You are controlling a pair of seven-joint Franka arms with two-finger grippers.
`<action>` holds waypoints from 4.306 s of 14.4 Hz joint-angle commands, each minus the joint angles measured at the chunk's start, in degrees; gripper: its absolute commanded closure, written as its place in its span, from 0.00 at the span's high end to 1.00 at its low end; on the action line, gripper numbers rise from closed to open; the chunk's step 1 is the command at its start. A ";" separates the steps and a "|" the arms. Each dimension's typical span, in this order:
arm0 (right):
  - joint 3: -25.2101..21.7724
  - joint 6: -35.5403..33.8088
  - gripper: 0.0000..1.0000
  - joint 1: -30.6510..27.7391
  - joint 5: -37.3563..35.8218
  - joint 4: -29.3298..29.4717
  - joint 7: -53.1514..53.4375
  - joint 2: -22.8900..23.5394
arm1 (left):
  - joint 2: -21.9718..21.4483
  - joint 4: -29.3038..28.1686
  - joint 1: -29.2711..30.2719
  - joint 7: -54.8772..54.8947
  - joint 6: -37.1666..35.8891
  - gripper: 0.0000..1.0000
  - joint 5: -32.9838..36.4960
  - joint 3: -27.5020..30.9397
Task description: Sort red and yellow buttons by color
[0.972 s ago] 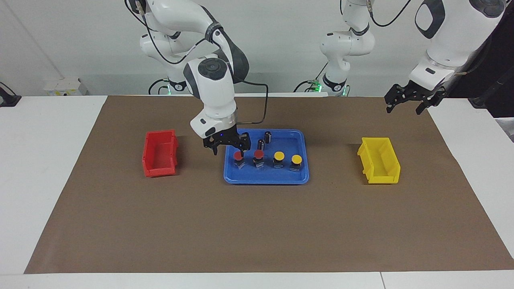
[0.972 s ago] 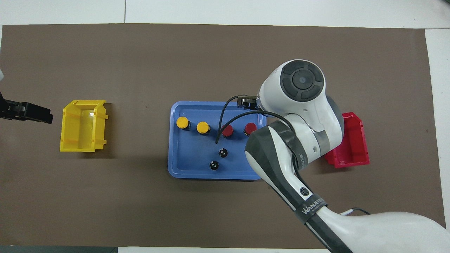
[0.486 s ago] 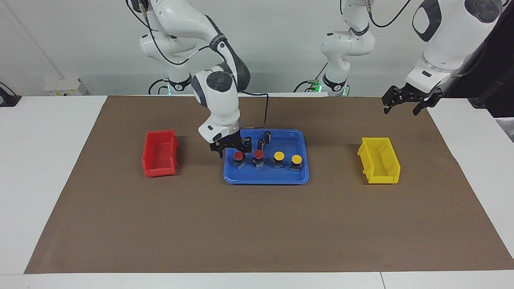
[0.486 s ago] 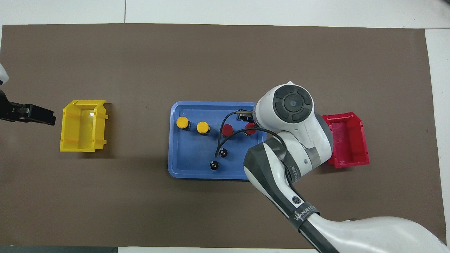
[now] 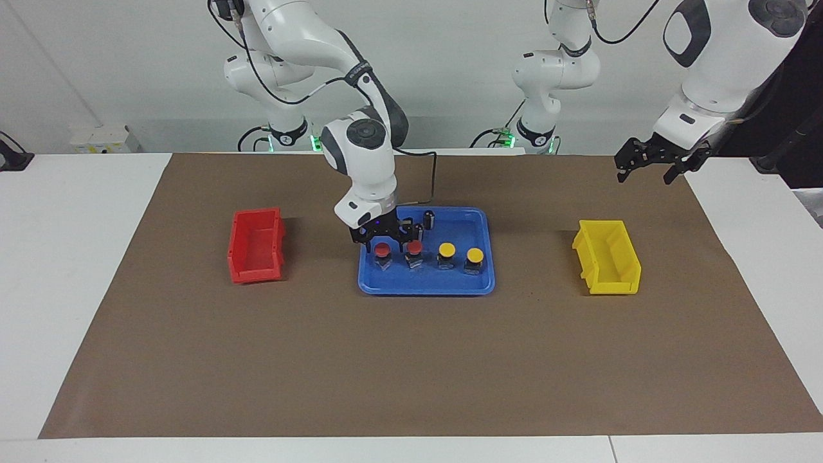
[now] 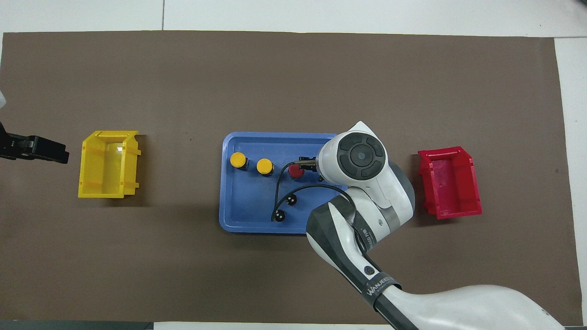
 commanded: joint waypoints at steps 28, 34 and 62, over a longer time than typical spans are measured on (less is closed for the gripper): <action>-0.32 -8.40 0.22 -30.82 7.00 -21.34 -44.89 -26.00 | 14.88 -16.58 -27.98 -41.66 41.21 0.71 0.13 -1.30; -0.32 0.21 0.22 -30.82 7.62 -27.50 -45.77 -24.33 | 15.84 -17.11 -28.51 -42.45 43.41 0.44 0.13 -1.30; 0.21 -19.10 0.63 -1.75 1.74 21.77 0.35 2.89 | 2.57 -28.96 4.54 -10.11 35.13 0.04 -1.01 -0.07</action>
